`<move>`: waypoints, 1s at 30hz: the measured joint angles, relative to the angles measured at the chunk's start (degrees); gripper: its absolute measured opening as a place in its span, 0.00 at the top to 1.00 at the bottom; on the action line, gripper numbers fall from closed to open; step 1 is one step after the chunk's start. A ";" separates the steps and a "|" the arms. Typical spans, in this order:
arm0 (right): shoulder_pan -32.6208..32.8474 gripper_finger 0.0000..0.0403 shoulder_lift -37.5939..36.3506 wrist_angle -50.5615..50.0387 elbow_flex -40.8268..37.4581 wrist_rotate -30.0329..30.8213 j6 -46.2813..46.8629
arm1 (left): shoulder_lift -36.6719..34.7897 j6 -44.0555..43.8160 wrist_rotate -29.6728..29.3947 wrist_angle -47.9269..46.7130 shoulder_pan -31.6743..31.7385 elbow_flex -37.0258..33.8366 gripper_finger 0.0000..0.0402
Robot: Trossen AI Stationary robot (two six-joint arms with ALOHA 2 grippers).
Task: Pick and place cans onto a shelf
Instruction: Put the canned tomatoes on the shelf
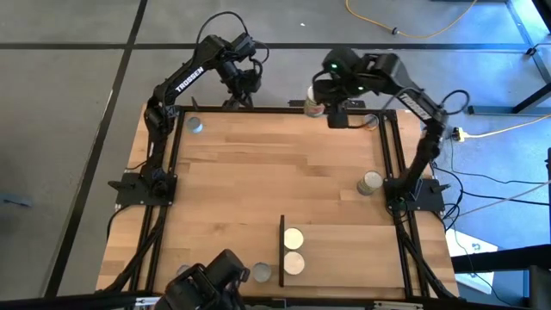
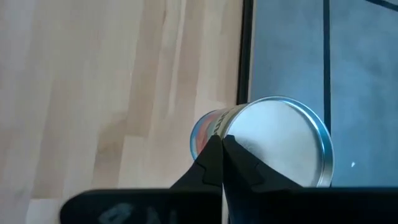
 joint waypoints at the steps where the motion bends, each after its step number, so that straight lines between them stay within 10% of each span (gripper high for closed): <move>1: 0.00 1.00 -1.07 -0.38 -0.71 -0.02 0.17 | 0.00 -0.01 1.36 0.00 -0.13 0.00 1.00; 15: 3.34 1.00 -19.99 -0.31 -25.35 -5.98 3.28 | 0.00 -1.02 7.10 3.84 -7.66 0.00 1.00; 30: 19.71 1.00 -37.36 10.73 -46.74 -10.58 16.89 | 0.04 -17.64 -1.89 12.92 -19.62 0.02 1.00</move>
